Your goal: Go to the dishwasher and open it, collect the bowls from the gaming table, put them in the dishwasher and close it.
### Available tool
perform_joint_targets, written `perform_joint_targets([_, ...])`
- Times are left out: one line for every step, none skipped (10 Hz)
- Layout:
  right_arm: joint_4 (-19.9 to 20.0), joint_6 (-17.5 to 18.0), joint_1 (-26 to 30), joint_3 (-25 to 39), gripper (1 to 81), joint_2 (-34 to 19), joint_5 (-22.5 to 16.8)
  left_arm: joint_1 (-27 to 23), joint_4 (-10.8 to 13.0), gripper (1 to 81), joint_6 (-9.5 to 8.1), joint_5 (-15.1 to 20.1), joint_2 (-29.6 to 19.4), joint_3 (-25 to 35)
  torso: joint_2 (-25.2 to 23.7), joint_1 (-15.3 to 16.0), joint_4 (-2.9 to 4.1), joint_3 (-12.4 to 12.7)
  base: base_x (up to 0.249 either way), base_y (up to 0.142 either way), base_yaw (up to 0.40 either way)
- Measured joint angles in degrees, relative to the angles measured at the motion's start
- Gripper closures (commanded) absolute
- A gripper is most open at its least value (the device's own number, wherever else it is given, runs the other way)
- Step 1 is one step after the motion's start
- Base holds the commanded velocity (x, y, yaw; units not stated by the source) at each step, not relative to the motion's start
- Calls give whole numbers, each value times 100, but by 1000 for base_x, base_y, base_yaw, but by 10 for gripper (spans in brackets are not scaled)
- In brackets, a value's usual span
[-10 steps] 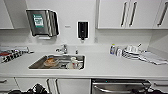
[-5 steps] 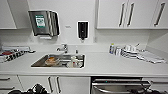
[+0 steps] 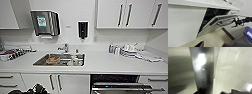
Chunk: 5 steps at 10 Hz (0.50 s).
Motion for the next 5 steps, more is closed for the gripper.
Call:
perform_joint_targets([-5,4,-68,-2,10,2,-74,2,0,10,-2,-2,0,2,0,0,0,0,-72,0,0])
perform_joint_targets([-16,37,-127,-22,10,20,-110,7,0,10,0,-5,0,2,0,0,0,-2,-72,0,0])
perform_joint_targets([-35,50,-193,-39,10,41,-118,41,0,10,-2,0,-4,13,0,0,0,0,-72,0,0])
perform_joint_targets([-46,55,-258,-60,10,57,-143,63,0,10,-2,0,2,11,0,0,0,-2,-72,0,0])
perform_joint_targets([-46,56,-289,-113,10,115,-105,55,2,10,0,-22,30,11,2,2,0,-2,-72,0,0])
